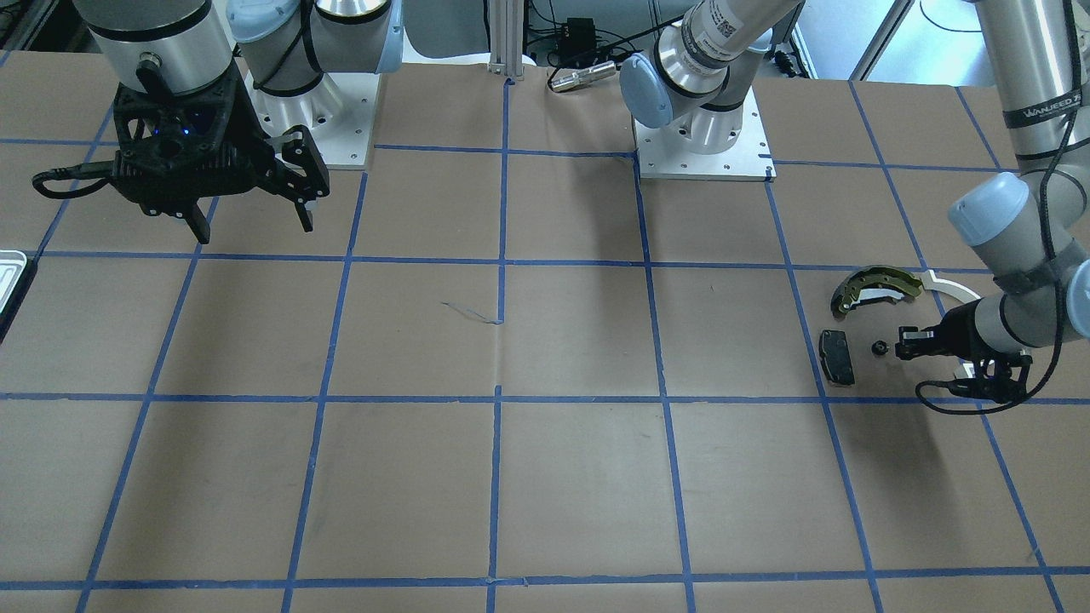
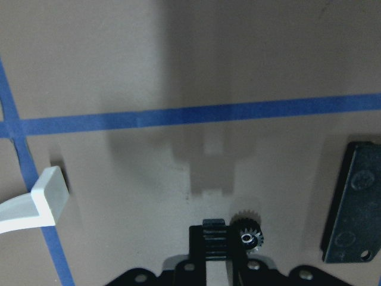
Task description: Place bearing gear from tray to pile
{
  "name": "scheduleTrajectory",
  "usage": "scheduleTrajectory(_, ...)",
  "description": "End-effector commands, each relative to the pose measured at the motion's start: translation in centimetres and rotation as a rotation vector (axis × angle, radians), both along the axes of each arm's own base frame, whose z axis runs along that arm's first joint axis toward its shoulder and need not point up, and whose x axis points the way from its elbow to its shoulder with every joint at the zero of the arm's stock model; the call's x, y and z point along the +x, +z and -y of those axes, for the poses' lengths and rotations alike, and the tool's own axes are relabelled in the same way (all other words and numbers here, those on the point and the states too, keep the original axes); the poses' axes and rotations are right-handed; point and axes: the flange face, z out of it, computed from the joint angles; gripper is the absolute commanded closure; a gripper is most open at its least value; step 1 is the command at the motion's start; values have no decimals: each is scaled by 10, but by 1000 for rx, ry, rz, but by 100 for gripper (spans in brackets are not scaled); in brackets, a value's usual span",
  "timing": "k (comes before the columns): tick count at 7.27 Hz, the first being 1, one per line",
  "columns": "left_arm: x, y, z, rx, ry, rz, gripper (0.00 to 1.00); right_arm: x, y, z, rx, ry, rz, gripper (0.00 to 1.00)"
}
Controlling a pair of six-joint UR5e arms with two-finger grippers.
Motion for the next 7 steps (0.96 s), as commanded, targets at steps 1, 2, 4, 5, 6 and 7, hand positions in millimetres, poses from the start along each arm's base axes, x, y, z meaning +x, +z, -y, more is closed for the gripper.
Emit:
scheduleTrajectory(1,-1,1,-3,5,1,0,100,0,1,-2,-2,-1,-1,0)
scheduleTrajectory(2,-1,1,-3,5,1,0,100,0,1,-2,-1,-1,1,0)
scheduleTrajectory(4,0,-1,-5,12,1,-1,100,0,1,-2,-2,0,1,0)
scheduleTrajectory(5,-1,-3,-7,19,2,-2,100,0,1,-2,-2,2,0,0)
scheduleTrajectory(6,-2,-5,-8,21,2,-5,100,0,1,-2,-4,3,-1,0)
scheduleTrajectory(7,-1,-7,-9,24,4,-5,100,0,1,-2,-4,2,-1,0)
